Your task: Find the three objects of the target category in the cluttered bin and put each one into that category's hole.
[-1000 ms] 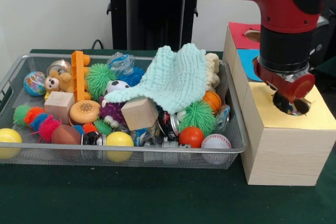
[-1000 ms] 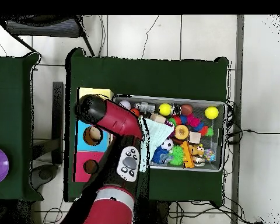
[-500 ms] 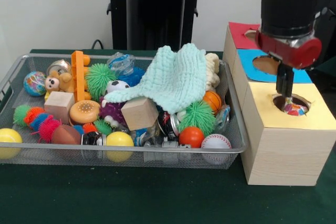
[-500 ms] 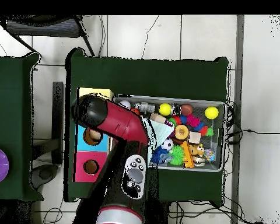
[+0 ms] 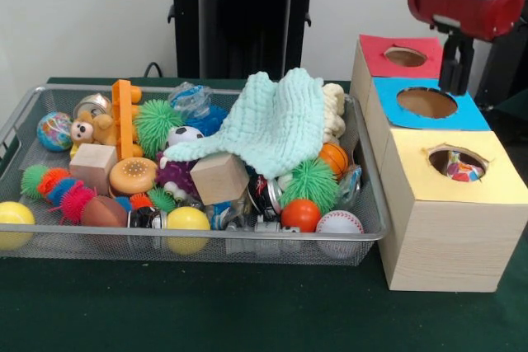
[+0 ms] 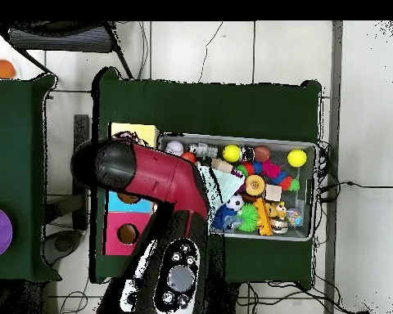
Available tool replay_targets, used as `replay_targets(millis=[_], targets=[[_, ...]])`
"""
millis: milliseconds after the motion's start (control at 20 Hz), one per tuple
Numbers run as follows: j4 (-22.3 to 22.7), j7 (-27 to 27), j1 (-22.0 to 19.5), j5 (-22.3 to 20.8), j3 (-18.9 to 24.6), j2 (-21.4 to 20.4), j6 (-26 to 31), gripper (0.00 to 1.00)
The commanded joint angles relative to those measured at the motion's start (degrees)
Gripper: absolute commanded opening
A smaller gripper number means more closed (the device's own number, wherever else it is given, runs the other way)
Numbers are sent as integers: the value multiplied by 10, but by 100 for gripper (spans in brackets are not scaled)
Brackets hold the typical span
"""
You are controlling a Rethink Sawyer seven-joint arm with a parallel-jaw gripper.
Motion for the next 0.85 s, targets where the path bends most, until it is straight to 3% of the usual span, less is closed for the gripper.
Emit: replay_targets(millis=[50, 300, 850], targets=[[-7, 6, -1, -81, -34, -51, 87, 0], [-35, -6, 7, -126, -53, -69, 85, 0], [-83, -46, -42, -170, -27, -96, 158, 0]])
